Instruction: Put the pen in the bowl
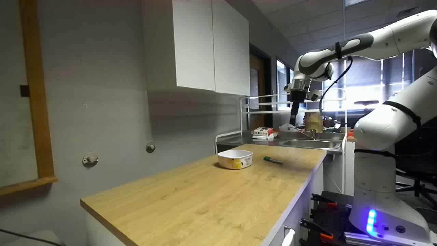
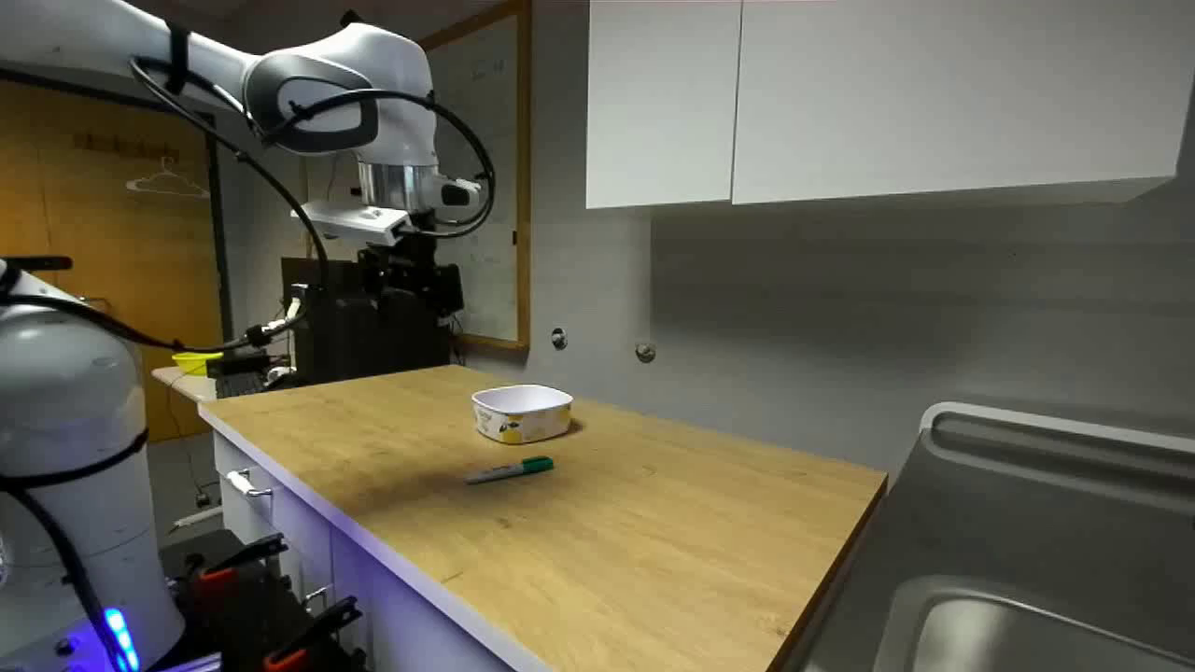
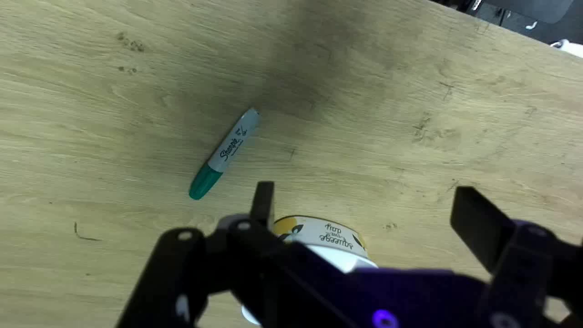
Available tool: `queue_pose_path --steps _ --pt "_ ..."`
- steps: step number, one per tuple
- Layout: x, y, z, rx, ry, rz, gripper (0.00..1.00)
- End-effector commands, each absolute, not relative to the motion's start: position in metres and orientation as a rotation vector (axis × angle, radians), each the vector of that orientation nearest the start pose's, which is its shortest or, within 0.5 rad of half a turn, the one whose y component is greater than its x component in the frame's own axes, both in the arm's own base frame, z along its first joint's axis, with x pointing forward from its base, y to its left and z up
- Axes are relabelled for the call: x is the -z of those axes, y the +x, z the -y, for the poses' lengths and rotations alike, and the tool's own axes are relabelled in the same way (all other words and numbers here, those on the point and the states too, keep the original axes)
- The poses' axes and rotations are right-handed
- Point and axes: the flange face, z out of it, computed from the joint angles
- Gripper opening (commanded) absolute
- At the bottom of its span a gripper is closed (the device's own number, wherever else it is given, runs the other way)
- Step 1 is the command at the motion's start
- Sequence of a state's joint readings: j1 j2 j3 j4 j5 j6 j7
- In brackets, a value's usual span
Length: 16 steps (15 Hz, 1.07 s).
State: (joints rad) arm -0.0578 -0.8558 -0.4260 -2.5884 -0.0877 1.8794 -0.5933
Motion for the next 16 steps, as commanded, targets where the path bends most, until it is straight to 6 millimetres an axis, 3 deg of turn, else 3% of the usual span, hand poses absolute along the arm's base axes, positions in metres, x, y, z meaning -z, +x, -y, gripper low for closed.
queue_pose_path --steps 1,11,16 --pt "-0.504 0.279 0.168 0.292 -2.943 0.374 1.00" --pt "-0.502 0.282 0.168 0.287 -2.951 0.368 1.00" --pt "-0.496 0.305 0.167 0.289 -2.994 0.340 1.00"
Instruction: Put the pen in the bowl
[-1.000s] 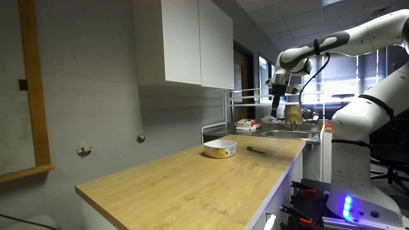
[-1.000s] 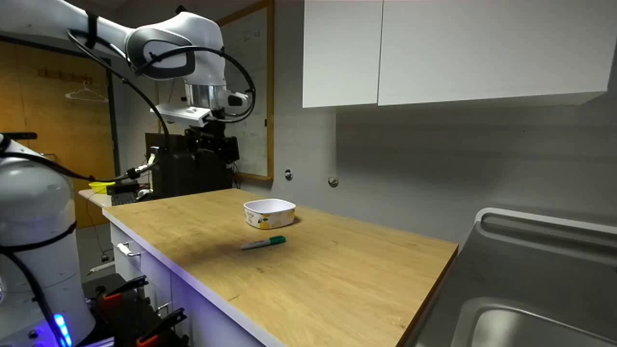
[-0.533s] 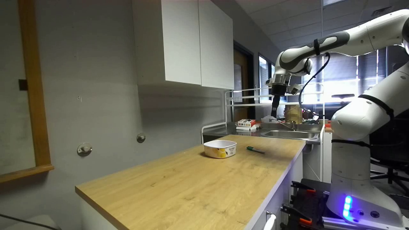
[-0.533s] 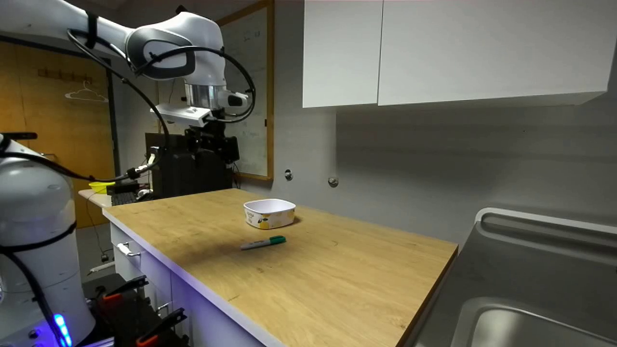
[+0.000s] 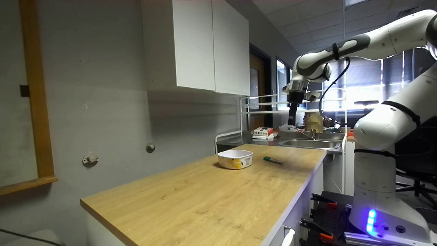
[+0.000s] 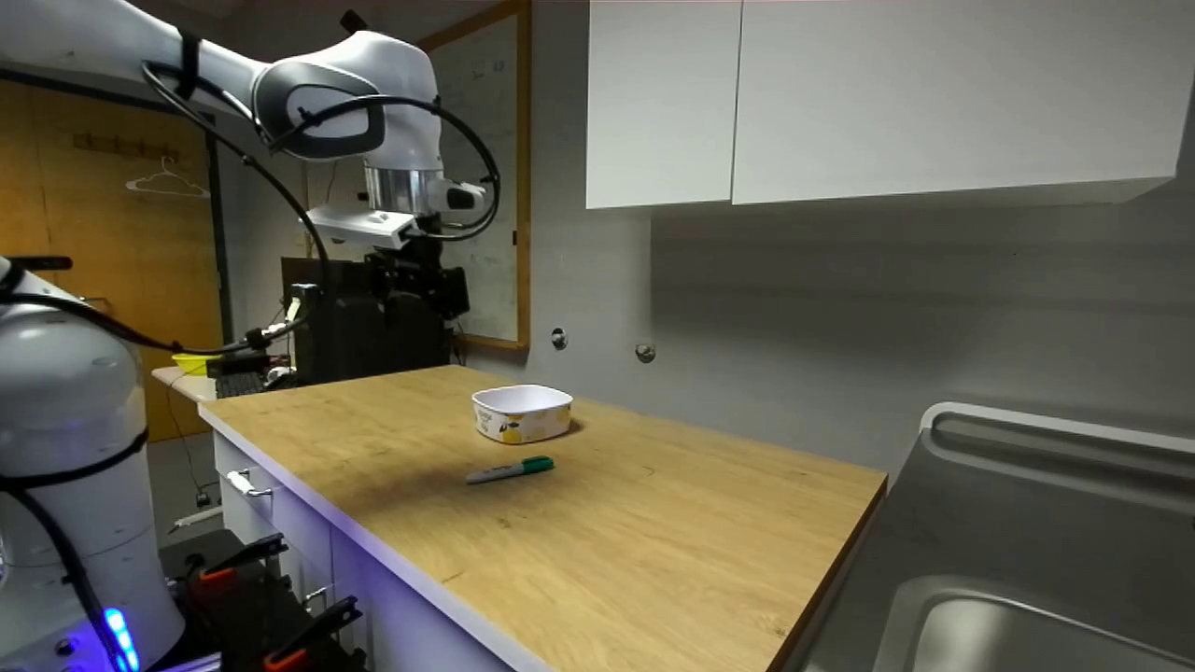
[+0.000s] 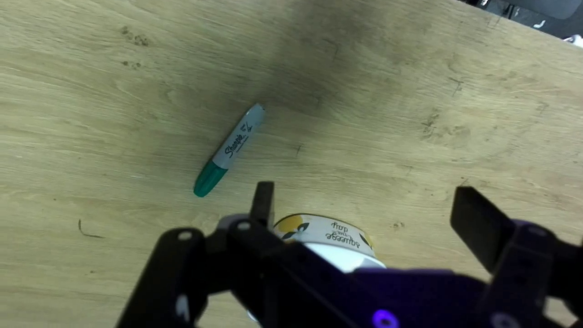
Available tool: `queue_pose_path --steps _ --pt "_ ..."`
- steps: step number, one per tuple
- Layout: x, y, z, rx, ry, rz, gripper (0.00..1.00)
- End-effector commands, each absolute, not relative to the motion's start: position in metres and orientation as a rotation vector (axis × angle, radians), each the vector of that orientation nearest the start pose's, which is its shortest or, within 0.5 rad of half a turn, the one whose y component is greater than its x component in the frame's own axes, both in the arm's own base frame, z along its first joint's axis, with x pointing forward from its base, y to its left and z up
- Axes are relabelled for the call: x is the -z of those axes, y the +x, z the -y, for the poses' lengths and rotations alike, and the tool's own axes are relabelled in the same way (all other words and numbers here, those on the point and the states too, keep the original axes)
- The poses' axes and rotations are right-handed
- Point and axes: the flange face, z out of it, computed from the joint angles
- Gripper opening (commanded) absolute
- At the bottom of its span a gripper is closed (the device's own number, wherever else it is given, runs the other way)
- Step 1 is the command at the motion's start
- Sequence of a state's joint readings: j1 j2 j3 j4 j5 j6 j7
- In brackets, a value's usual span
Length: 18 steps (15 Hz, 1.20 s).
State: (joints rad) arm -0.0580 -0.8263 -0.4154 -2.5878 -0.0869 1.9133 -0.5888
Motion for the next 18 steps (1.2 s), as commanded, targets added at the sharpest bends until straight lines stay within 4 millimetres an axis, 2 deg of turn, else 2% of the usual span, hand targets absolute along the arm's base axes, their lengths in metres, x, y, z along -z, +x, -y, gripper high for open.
queue_pose_path --steps 1,5,9,13,18 --pt "-0.494 0.312 0.168 0.295 -3.005 0.331 1.00" --pt "-0.484 0.349 0.175 0.315 -3.062 0.262 1.00" --pt "-0.464 0.388 0.189 0.298 -3.123 0.173 1.00" --pt "-0.432 0.417 0.215 0.197 -3.158 0.089 1.00" --pt "-0.379 0.433 0.249 0.002 -3.165 0.000 1.00"
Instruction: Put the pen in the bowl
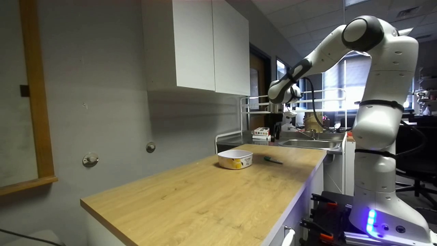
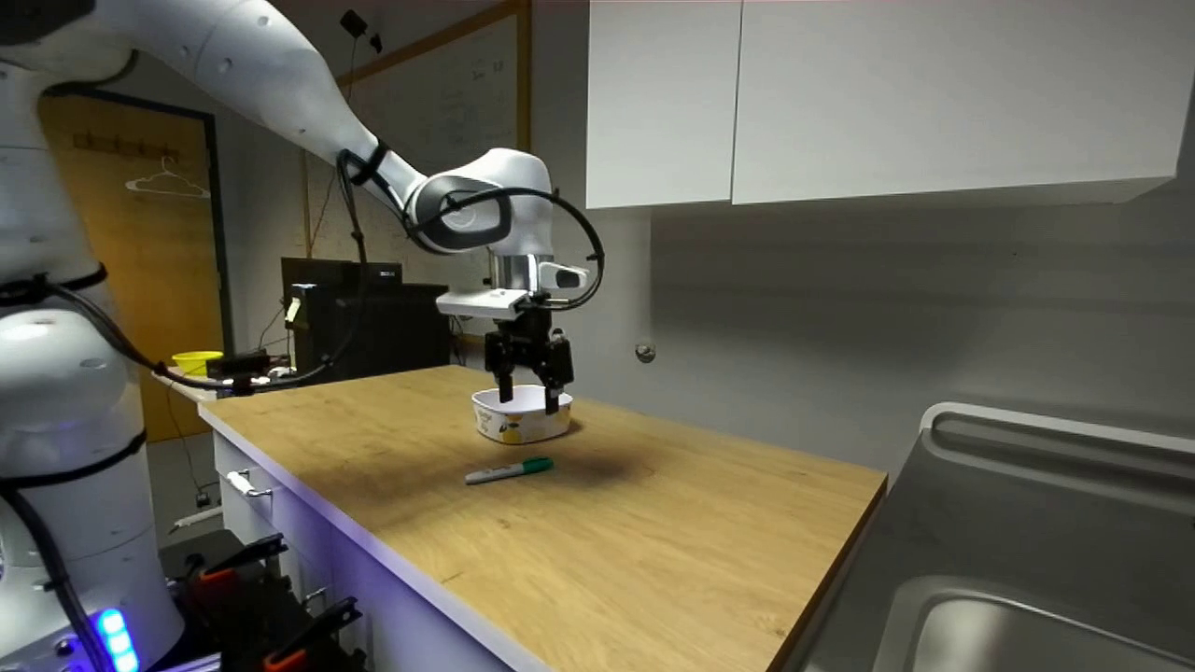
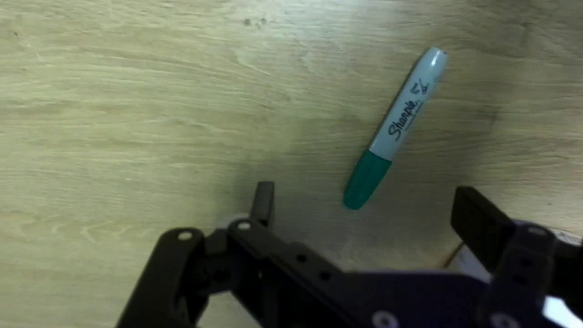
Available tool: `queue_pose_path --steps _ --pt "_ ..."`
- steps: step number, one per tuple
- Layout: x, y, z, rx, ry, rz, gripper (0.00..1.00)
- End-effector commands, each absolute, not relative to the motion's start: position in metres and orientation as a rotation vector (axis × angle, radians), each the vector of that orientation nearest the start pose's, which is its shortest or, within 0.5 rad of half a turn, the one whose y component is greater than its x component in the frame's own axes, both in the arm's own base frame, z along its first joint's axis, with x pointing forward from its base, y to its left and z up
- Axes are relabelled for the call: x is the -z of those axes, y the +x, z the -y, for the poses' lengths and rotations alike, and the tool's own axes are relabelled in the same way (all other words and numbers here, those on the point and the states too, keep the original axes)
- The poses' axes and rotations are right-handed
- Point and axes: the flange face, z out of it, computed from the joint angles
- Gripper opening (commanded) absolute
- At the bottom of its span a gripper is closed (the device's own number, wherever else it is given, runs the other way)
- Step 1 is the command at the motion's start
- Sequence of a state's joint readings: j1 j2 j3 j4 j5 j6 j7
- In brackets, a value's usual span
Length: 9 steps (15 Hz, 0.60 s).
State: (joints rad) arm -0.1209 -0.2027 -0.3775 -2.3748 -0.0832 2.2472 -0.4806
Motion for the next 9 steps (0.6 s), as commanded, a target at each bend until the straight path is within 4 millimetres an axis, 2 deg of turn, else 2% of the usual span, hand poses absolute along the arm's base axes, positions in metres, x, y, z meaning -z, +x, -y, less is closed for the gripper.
queue_pose_path --steps 1,4,9 --pt "-0.369 0.434 0.252 -0.031 -3.160 -0.011 1.00" --pt "-0.346 0.438 0.255 -0.108 -3.136 -0.036 1.00" --pt "-0.318 0.440 0.247 -0.194 -3.105 -0.045 1.00"
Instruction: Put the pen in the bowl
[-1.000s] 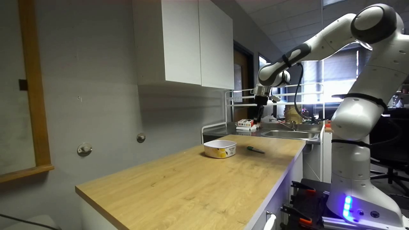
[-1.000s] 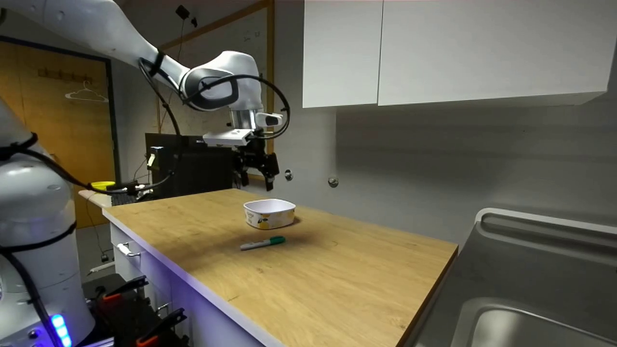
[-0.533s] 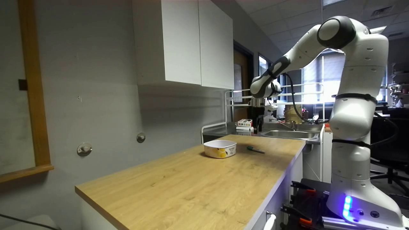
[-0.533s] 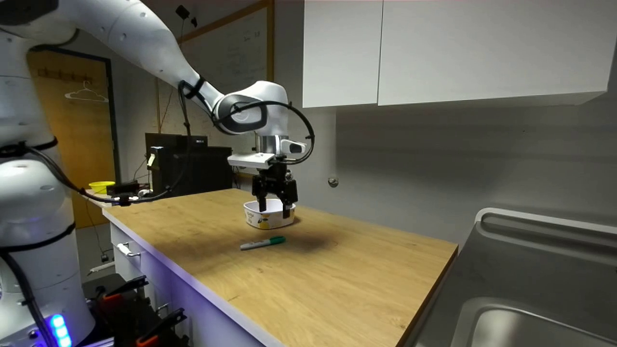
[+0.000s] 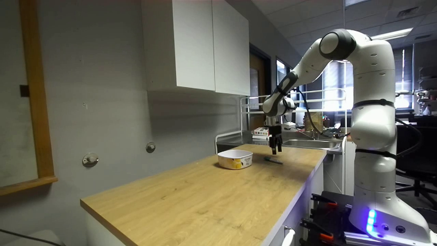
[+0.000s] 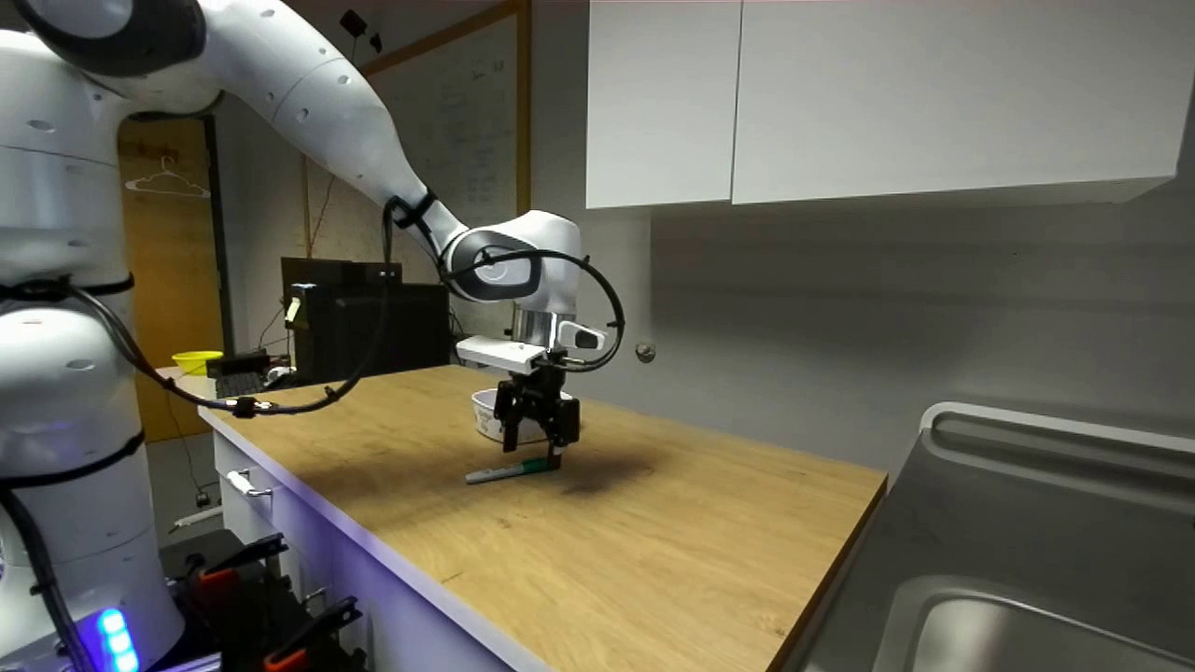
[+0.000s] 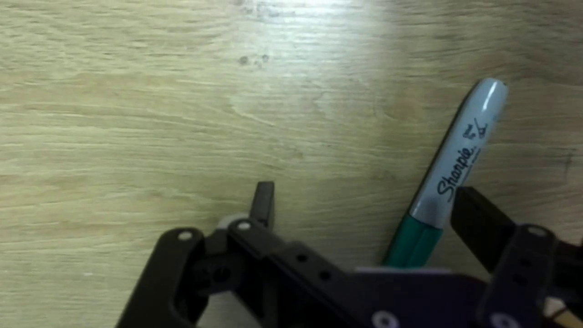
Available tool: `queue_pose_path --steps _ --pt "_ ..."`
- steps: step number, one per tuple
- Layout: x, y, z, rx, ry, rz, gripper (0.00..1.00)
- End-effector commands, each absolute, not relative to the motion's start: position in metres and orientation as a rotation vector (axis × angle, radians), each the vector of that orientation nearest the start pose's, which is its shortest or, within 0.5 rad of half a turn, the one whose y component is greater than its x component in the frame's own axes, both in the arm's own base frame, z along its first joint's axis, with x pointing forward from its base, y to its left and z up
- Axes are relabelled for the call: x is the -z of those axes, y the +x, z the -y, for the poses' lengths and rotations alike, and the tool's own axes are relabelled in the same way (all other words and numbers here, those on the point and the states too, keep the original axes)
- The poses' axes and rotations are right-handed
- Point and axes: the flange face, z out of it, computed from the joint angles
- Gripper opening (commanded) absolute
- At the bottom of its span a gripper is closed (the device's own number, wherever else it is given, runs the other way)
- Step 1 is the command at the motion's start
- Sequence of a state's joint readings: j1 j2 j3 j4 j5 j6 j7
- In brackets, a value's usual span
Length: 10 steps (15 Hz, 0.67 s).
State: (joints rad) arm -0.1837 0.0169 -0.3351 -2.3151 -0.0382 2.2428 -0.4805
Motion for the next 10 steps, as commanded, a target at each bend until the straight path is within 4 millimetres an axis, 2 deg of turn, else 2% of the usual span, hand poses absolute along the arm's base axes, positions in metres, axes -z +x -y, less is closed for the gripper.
queue_pose_path --steps 1,5,10 --pt "-0.313 0.441 0.244 -0.208 -3.103 -0.039 1.00" --pt "-0.297 0.444 0.239 -0.265 -3.099 -0.022 1.00" --pt "-0.286 0.450 0.233 -0.304 -3.087 -0.030 1.00"
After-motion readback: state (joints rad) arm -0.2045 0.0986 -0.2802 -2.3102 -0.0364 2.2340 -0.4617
